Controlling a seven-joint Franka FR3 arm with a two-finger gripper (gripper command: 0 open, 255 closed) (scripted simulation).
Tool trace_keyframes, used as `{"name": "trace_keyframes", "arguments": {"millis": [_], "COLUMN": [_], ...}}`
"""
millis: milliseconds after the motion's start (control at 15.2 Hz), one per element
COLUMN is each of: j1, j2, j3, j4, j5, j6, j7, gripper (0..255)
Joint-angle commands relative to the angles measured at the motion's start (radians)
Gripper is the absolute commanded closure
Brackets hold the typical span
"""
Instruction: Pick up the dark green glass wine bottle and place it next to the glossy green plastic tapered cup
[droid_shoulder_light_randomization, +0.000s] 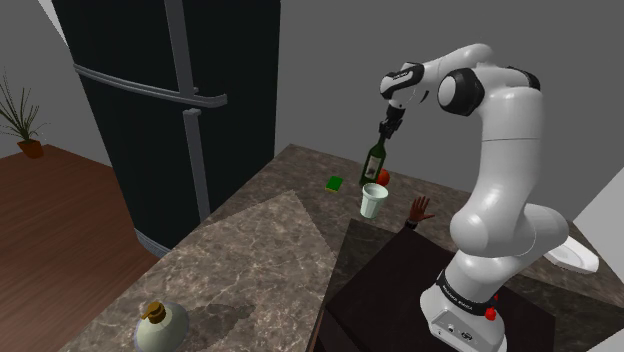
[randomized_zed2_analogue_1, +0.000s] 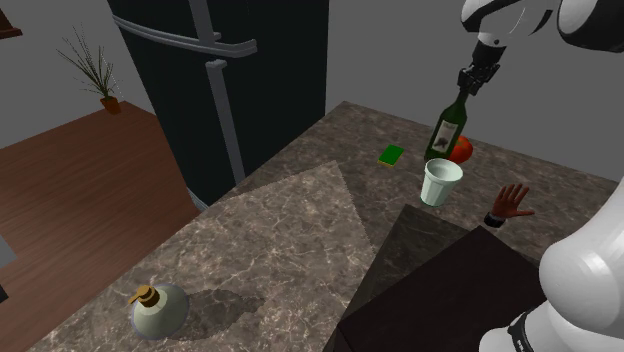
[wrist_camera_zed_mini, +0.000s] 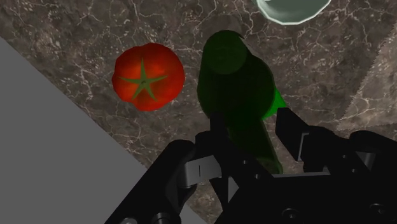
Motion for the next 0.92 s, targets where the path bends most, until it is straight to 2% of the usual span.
{"name": "trace_keyframes", "arguments": {"millis": [0,858], "j1": [0.000,-0.004], "j2": [0.007,0.069], "j3": [0.001,0.010], "j4": [-0.015,-0.071], "j5": [0.002,0.018], "j6": [0.023,0.140], "j7": [-0.002,-0.015], "gripper": [255,255]}}
